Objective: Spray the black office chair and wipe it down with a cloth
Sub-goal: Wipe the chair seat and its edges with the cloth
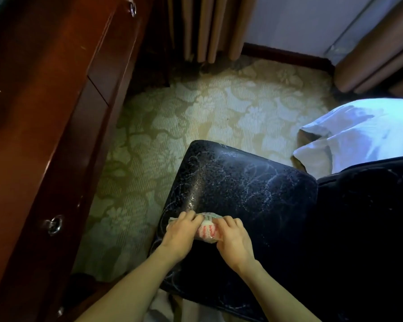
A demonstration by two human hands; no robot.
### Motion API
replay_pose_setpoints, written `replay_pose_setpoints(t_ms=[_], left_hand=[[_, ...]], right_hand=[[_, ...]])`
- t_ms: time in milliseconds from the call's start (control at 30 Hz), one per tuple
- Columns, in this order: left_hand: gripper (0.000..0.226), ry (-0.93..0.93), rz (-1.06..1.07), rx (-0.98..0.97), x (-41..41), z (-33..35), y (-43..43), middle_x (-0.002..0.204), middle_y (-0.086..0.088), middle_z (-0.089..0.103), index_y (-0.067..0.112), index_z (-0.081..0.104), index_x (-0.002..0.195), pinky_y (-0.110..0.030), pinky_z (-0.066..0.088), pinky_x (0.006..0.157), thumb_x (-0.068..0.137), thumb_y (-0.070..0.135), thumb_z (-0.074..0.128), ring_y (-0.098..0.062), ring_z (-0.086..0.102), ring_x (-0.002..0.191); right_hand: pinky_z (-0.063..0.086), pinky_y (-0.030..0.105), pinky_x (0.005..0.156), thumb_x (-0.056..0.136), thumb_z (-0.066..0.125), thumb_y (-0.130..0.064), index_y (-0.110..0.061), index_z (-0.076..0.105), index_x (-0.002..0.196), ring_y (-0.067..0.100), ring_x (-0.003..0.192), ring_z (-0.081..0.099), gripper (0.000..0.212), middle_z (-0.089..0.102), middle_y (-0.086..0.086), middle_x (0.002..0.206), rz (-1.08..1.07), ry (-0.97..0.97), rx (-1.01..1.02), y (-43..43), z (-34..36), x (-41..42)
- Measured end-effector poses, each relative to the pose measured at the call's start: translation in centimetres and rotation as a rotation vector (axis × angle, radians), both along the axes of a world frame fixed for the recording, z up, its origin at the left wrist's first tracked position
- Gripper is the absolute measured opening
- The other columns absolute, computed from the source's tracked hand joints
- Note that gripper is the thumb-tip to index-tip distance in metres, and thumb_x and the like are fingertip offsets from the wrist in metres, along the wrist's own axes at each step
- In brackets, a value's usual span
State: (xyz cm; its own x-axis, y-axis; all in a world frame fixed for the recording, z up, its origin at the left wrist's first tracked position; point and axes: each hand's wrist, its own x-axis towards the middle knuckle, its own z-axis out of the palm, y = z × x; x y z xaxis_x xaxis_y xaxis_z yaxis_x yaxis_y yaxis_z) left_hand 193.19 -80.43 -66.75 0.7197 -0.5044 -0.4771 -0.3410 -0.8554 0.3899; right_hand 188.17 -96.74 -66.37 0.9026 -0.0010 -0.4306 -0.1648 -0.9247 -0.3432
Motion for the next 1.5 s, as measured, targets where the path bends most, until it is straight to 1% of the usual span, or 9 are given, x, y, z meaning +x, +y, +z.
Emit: replay_pose_setpoints(t_ms=[133,300,667,833,967,1167,1333,1400,1500], left_hand=[[0.05,0.037,0.022,0.057,-1.9,-4.2,-1.0,0.14,0.001,0.037,0.024,0.037,0.139,-0.037,0.034,0.099,0.092,0.009,0.045,-0.023,0.038,0.122],[0.055,0.013,0.103,0.005,-3.9,-6.7,-0.7,0.145,0.004,0.041,0.023,0.038,0.143,-0.037,0.036,0.104,0.091,0.009,0.05,-0.023,0.04,0.124],[0.052,-0.048,0.155,0.039,-9.6,-6.9,-0.8,0.146,0.005,0.039,0.025,0.033,0.145,-0.036,0.036,0.103,0.095,0.016,0.042,-0.023,0.037,0.126],[0.046,-0.036,0.219,0.017,-14.7,-7.1,-1.4,0.146,0.005,0.04,0.026,0.034,0.144,-0.033,0.035,0.103,0.099,0.018,0.037,-0.021,0.037,0.127],[0.048,-0.032,0.262,-0.004,-17.3,-7.4,-2.3,0.149,0.006,0.036,0.027,0.031,0.146,-0.033,0.033,0.105,0.099,0.015,0.037,-0.019,0.034,0.131],[0.052,-0.002,0.372,-0.047,-20.4,-7.4,-4.7,0.149,0.007,0.035,0.027,0.03,0.146,-0.033,0.035,0.106,0.097,0.012,0.043,-0.018,0.032,0.133],[0.053,-0.001,0.459,0.001,-22.7,-7.4,-7.9,0.149,0.006,0.035,0.025,0.03,0.146,-0.034,0.036,0.107,0.097,0.012,0.045,-0.018,0.031,0.134],[0.055,-0.004,0.522,0.012,-23.6,-7.3,-9.5,0.143,0.004,0.045,0.023,0.041,0.141,-0.036,0.041,0.103,0.09,0.01,0.056,-0.02,0.041,0.129],[0.062,-0.068,0.619,0.013,-24.8,-8.2,-11.7,0.107,0.001,0.07,0.02,0.07,0.108,-0.037,0.058,0.07,0.05,0.004,0.087,-0.022,0.065,0.093]], right_hand=[[0.046,0.032,0.089,0.088,0.051,-0.014,-0.024,0.046,0.137,0.022,0.113,0.045,0.051,0.048,-0.005,0.135,-0.034,0.069,0.018,0.2,-4.5,-1.8],[0.052,0.031,0.079,0.085,0.057,-0.017,-0.027,0.058,0.126,0.021,0.105,0.048,0.042,0.056,-0.007,0.126,-0.115,-0.016,0.079,0.5,-7.6,-3.8],[0.046,0.03,0.089,0.093,0.047,-0.025,-0.033,0.053,0.128,0.019,0.106,0.042,0.036,0.049,-0.009,0.13,-0.03,0.048,0.04,0.3,-7.3,-7.5],[0.046,0.031,0.086,0.093,0.044,-0.021,-0.033,0.05,0.131,0.018,0.106,0.039,0.04,0.045,-0.009,0.132,-0.013,0.133,0.034,-0.1,-6.5,-11.6],[0.046,0.03,0.087,0.091,0.045,-0.016,-0.035,0.046,0.133,0.018,0.109,0.039,0.046,0.043,-0.01,0.136,0.028,0.17,0.011,-1.1,-6.2,-13.6],[0.045,0.027,0.094,0.094,0.048,-0.019,-0.033,0.043,0.14,0.017,0.12,0.037,0.048,0.041,-0.012,0.141,0.124,0.171,-0.024,-3.7,-6.4,-14.6],[0.041,0.026,0.101,0.096,0.05,-0.027,-0.032,0.041,0.142,0.015,0.126,0.035,0.048,0.039,-0.011,0.145,0.257,0.157,-0.013,-6.7,-6.5,-15.2],[0.038,0.025,0.104,0.096,0.052,-0.027,-0.031,0.041,0.143,0.015,0.128,0.035,0.049,0.038,-0.01,0.147,0.325,0.143,-0.002,-8.0,-6.6,-15.3],[0.035,0.025,0.108,0.096,0.051,-0.027,-0.031,0.038,0.144,0.016,0.131,0.033,0.05,0.035,-0.009,0.149,0.424,0.141,0.003,-9.9,-7.1,-15.0]])
